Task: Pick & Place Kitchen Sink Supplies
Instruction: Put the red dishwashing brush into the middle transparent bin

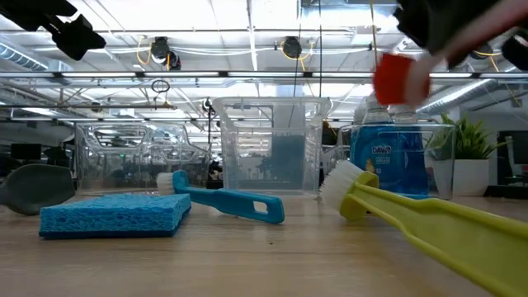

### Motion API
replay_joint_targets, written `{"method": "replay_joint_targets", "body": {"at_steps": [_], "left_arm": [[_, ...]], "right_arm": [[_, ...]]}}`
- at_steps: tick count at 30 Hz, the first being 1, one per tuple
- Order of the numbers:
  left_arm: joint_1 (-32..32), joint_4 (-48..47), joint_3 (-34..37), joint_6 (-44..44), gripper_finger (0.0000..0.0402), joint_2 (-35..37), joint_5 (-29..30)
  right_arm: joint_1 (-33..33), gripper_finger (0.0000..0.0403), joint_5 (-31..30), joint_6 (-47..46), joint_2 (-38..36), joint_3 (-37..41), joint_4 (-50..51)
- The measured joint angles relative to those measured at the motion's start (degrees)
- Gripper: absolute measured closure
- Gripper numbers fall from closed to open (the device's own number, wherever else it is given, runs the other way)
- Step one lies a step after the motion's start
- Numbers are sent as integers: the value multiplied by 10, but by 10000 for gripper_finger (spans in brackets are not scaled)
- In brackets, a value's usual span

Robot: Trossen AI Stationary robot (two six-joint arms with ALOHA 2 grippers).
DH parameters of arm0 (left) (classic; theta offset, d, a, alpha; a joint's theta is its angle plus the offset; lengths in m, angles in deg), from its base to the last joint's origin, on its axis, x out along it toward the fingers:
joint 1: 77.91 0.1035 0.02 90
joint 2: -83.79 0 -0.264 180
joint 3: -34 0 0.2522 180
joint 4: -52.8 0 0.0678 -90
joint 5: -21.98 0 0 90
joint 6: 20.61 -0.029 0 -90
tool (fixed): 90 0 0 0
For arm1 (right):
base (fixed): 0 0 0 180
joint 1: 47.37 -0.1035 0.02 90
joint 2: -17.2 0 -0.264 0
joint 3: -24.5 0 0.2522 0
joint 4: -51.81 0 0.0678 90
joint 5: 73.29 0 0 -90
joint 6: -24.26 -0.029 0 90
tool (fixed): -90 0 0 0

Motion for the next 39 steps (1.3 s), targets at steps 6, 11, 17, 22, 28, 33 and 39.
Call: {"method": "replay_joint_targets", "body": {"at_steps": [6,11,17,22,28,33,39], "left_arm": [[0,0,0,-1,82,0,0],[0,0,0,6,76,0,0],[0,0,0,14,88,0,0],[0,0,0,25,98,0,-1],[0,0,0,37,96,0,-1],[0,0,0,44,85,0,-1],[0,0,0,60,76,0,-1]], "right_arm": [[8,368,-1,149,0,-16,-81],[23,366,-3,293,0,-16,-183],[54,368,-31,447,0,-16,-316],[87,368,-30,577,0,-16,-426],[127,368,-30,734,0,-16,-555],[170,368,-57,800,0,-16,-590],[234,368,-63,798,0,-16,-569]]}}
